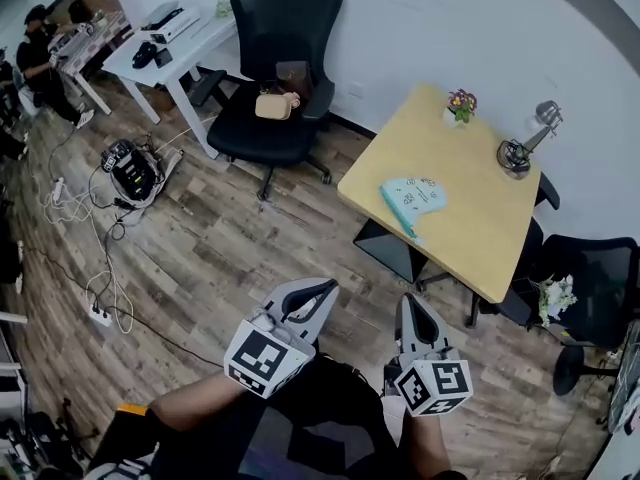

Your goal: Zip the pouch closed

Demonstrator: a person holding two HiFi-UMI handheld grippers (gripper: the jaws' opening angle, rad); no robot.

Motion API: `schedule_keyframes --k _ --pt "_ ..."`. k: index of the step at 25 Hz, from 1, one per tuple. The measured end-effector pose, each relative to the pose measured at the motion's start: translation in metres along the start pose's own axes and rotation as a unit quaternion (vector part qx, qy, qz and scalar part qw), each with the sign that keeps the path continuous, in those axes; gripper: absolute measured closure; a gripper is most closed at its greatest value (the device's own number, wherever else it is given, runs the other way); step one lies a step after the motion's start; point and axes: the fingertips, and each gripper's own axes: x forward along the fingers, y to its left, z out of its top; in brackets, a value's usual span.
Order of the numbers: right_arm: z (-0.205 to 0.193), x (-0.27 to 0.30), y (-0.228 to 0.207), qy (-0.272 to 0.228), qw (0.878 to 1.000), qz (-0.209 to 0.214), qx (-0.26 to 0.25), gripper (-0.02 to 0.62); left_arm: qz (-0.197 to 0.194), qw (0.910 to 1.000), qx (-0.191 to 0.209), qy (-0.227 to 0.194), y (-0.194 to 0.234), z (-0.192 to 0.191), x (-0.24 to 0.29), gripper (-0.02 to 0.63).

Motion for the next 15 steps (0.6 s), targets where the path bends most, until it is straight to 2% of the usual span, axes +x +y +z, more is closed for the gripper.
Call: schedule_keyframes --k 10,15 --pt "0.053 0.032 -0.034 0.003 0.993 -0.114 -0.028 0.583 -0.109 0.9938 0.016 -0.018 0.033 0.045 0.067 0.597" --pt "0.055 0.046 -0.054 0.021 0.987 -0.155 -0.045 0.583 -0.140 0.9900 0.011 -0.009 0.045 0.039 0.088 0.596"
